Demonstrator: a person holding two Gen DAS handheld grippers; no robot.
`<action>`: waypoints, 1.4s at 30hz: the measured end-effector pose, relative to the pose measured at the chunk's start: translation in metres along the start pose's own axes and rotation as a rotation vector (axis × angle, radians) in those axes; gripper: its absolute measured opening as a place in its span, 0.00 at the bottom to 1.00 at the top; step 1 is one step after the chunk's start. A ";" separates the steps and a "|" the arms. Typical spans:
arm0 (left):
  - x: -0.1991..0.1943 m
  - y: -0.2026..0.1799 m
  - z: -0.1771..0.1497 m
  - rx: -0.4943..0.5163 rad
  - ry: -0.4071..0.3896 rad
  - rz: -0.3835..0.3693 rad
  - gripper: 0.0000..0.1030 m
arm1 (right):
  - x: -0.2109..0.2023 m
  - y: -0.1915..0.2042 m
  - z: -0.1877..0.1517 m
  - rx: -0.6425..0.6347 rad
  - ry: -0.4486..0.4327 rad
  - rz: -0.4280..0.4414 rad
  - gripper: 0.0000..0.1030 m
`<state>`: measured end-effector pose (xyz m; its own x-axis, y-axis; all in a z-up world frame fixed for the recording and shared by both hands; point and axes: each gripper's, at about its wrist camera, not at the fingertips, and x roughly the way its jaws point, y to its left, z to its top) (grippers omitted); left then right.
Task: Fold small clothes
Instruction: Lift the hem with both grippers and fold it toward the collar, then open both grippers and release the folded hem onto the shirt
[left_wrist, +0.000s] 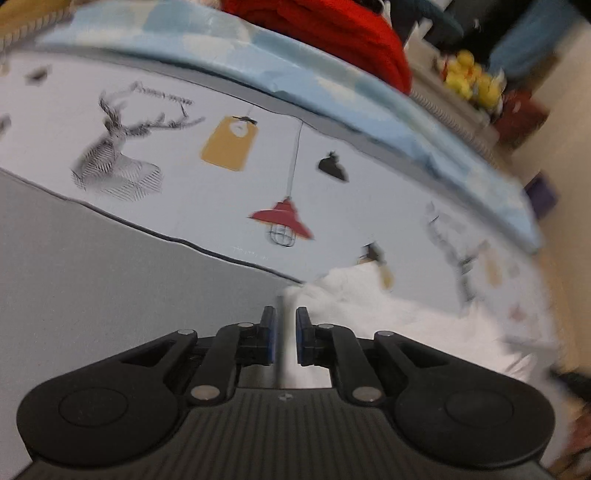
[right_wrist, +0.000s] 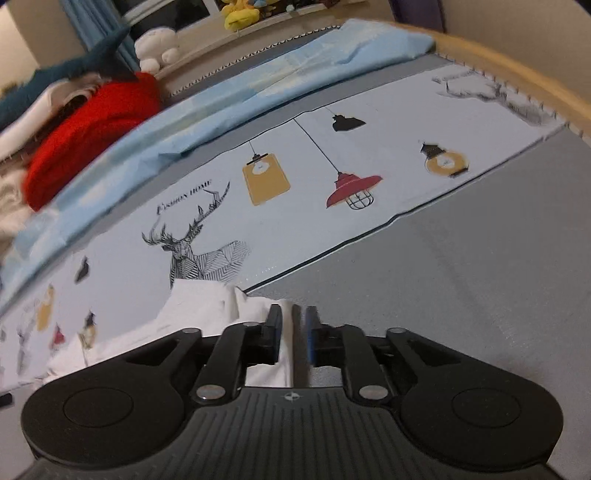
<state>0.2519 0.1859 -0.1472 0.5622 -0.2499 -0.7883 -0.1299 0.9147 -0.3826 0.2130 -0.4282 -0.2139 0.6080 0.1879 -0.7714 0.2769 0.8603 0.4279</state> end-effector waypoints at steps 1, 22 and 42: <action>0.000 0.000 0.003 0.016 -0.001 -0.017 0.18 | 0.001 0.002 -0.001 -0.028 0.004 0.012 0.16; 0.056 -0.035 0.002 0.336 -0.062 0.016 0.05 | 0.042 0.043 0.001 -0.346 -0.091 0.028 0.06; 0.029 -0.031 0.016 0.156 -0.053 0.123 0.25 | 0.021 0.041 0.013 -0.119 -0.044 -0.048 0.47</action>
<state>0.2852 0.1553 -0.1507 0.5930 -0.1201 -0.7962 -0.0747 0.9763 -0.2029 0.2468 -0.3954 -0.2062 0.6292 0.1263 -0.7669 0.2183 0.9183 0.3303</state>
